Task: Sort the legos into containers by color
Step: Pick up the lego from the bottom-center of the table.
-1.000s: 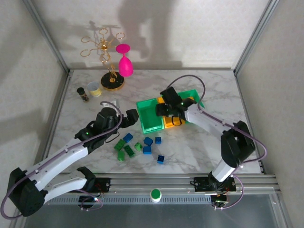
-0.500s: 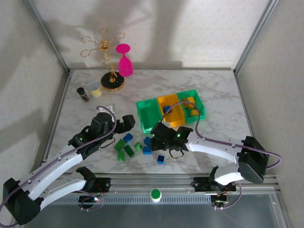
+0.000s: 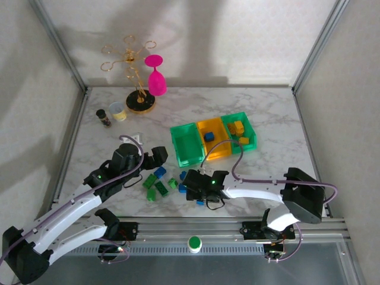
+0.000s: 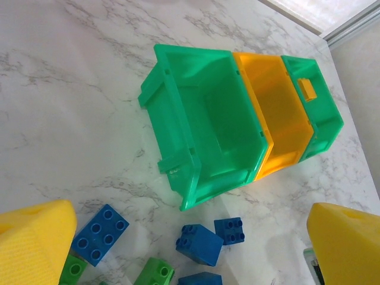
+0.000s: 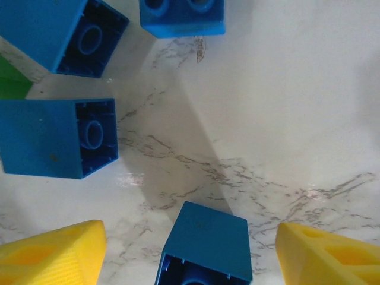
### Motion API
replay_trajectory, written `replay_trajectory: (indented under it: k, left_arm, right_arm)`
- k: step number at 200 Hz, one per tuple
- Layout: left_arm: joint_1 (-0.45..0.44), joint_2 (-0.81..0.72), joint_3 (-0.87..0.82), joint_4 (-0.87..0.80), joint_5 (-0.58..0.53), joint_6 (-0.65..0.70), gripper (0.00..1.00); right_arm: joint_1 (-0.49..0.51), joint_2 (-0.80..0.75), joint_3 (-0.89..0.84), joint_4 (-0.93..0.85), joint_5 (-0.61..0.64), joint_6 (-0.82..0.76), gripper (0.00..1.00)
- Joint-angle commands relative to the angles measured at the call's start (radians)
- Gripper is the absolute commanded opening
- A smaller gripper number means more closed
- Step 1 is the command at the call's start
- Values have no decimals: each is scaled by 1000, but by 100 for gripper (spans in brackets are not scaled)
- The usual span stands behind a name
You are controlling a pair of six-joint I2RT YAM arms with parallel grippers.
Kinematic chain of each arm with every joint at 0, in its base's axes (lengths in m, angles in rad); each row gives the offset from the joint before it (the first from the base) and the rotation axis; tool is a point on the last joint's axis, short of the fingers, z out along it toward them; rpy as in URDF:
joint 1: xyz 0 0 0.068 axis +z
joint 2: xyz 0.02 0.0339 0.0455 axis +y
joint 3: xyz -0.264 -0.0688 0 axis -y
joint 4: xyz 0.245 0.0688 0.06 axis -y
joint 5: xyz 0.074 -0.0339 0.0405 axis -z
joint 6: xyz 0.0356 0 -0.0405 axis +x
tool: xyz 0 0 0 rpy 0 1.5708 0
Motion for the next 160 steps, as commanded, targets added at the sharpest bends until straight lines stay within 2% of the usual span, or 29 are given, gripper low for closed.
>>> replay_trajectory:
  k: [1,123,160]
  left_arm:
    - [7,-14,-19,-1,-8,-16,100]
    - [7,-15,-16,-7,-12,-14,100]
    - [7,-13,-13,11,-10,-19,100]
  right_arm:
    - [13,30,1,26,-4,37,73]
    - [16,66,46,-44,22,35,28]
    - [-8,31,122,-120,89,-29,23]
